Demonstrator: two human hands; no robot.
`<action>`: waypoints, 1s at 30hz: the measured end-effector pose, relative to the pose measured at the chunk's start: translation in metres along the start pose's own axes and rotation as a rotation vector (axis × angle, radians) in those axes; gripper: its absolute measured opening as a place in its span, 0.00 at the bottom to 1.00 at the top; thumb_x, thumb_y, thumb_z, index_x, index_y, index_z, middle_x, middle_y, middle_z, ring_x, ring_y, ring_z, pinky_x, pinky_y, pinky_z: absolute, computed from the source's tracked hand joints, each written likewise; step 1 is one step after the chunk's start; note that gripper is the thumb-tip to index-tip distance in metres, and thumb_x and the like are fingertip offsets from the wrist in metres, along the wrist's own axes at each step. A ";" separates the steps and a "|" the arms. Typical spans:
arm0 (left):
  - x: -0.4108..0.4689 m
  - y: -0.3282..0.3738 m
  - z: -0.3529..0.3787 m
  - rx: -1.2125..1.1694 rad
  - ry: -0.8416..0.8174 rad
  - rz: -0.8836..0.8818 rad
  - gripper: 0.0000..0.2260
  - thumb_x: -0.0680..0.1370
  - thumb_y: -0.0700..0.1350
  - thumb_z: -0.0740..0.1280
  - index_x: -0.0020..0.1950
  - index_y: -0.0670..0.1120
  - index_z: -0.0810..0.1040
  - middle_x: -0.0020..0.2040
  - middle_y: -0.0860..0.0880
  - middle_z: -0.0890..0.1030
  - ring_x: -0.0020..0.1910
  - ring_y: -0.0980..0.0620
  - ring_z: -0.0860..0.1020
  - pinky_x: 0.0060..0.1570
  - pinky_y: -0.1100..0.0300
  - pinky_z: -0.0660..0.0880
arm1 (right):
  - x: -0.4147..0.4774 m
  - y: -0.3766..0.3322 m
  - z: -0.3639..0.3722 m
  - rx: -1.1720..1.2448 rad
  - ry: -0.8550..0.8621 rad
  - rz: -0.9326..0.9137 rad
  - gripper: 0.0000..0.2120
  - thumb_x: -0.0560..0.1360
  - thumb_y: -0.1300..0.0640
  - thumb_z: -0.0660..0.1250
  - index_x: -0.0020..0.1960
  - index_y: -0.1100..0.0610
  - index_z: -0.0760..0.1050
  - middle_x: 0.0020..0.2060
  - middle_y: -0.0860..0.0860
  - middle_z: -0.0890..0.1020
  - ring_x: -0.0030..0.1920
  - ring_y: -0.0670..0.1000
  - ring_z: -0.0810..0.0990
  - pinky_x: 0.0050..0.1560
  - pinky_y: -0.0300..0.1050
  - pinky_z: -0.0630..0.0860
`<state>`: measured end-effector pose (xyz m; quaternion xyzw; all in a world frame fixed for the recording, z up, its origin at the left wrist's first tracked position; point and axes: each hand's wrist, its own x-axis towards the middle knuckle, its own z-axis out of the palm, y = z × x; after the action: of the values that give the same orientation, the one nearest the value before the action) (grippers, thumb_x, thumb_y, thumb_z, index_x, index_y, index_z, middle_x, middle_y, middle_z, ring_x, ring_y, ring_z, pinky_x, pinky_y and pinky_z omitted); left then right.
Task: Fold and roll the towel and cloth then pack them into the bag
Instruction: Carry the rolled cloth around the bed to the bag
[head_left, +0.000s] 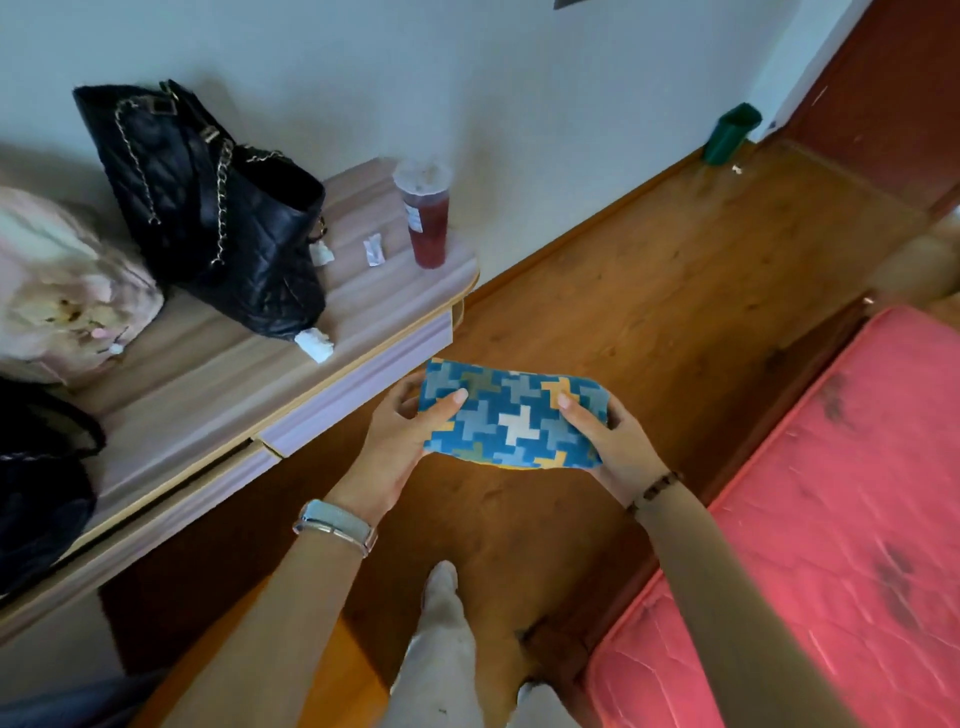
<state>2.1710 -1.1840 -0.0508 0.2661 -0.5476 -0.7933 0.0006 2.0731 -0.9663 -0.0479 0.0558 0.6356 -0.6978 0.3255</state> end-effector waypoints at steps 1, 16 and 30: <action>0.011 0.005 -0.006 0.013 -0.016 -0.007 0.36 0.64 0.53 0.79 0.69 0.46 0.72 0.62 0.44 0.81 0.59 0.48 0.82 0.57 0.50 0.80 | 0.006 -0.002 0.006 0.006 0.026 -0.003 0.28 0.66 0.50 0.75 0.64 0.52 0.73 0.57 0.53 0.83 0.55 0.53 0.84 0.55 0.54 0.81; 0.108 0.036 0.002 0.127 -0.222 -0.102 0.34 0.65 0.52 0.79 0.69 0.48 0.73 0.62 0.45 0.82 0.58 0.46 0.83 0.56 0.44 0.80 | 0.040 -0.015 0.010 0.202 0.233 -0.005 0.51 0.45 0.40 0.84 0.63 0.54 0.72 0.56 0.57 0.83 0.54 0.57 0.84 0.48 0.53 0.83; 0.193 0.051 0.123 0.243 -0.320 -0.134 0.37 0.60 0.56 0.79 0.67 0.50 0.74 0.59 0.48 0.83 0.54 0.50 0.84 0.53 0.50 0.82 | 0.082 -0.051 -0.086 0.296 0.373 -0.060 0.49 0.48 0.41 0.84 0.65 0.55 0.72 0.56 0.56 0.84 0.54 0.57 0.84 0.50 0.53 0.83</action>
<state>1.9390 -1.1541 -0.0559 0.1708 -0.6134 -0.7518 -0.1713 1.9538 -0.9196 -0.0611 0.2119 0.5770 -0.7703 0.1701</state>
